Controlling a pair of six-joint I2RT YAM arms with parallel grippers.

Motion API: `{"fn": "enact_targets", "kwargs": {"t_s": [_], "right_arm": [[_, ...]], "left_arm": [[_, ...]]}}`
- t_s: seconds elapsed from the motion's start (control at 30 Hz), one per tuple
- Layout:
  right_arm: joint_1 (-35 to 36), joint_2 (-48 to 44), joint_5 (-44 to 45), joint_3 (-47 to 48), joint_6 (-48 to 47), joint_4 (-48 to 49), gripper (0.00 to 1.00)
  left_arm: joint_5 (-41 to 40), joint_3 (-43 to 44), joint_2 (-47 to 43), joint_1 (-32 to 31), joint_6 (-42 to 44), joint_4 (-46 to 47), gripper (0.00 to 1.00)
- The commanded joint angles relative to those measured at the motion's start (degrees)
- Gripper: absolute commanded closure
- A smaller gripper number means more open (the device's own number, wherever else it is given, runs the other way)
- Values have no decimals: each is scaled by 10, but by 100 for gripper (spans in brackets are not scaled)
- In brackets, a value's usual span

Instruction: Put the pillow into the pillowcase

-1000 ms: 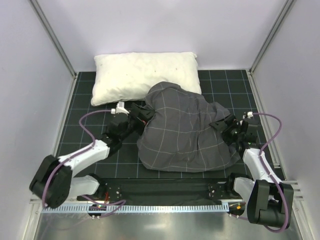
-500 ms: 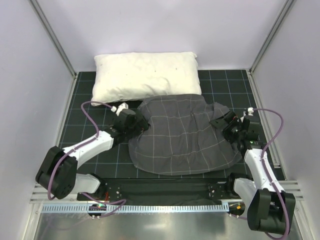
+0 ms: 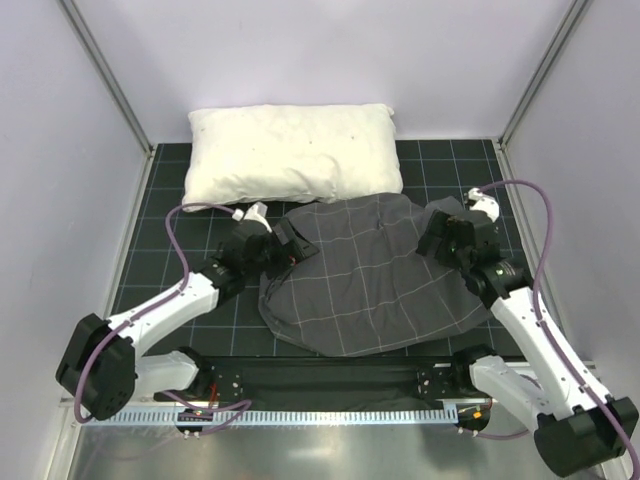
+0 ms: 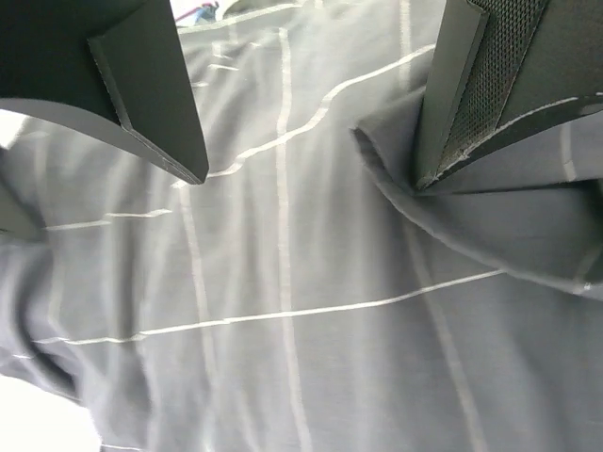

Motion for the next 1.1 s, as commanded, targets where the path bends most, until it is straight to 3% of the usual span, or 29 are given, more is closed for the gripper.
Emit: {"fn": "enact_targets", "kwargs": {"t_s": [0.0,0.2,0.3,0.43,0.6,0.7,0.8,0.87,0.9,0.93,0.97,1.0,1.07], "right_arm": [[19,50,71,27,-11,-14,0],[8,45,103,-43,28,22,0],[-34,31,102,-51,27,16,0],[-83,-2,104,-42,21,-4,0],[-100,-59,82,-21,26,-25,0],[-92,-59,-25,8,-18,-28,1],[-38,-58,-117,13,-49,3,0],[65,-37,-128,18,-29,30,0],[97,-23,-109,25,-19,31,0],[172,14,-65,39,2,34,0],[203,34,-35,47,13,36,0],[237,54,-13,56,23,40,0],[315,131,28,87,44,52,0]], "left_arm": [[29,46,9,-10,-4,21,7],[-156,40,-46,5,39,-117,0],[-200,34,-92,45,66,-181,0],[-283,43,-140,50,96,-252,0],[-276,49,-127,49,114,-289,0],[-249,31,-104,49,115,-263,0],[-234,20,-84,49,119,-233,0],[-194,-6,-62,69,122,-190,0],[-121,-19,-53,84,114,-135,4],[-94,-44,-31,114,104,-111,8],[-75,-50,-19,123,103,-96,13],[-73,-51,-9,128,107,-88,23],[-78,-54,18,131,122,-85,34]]}}
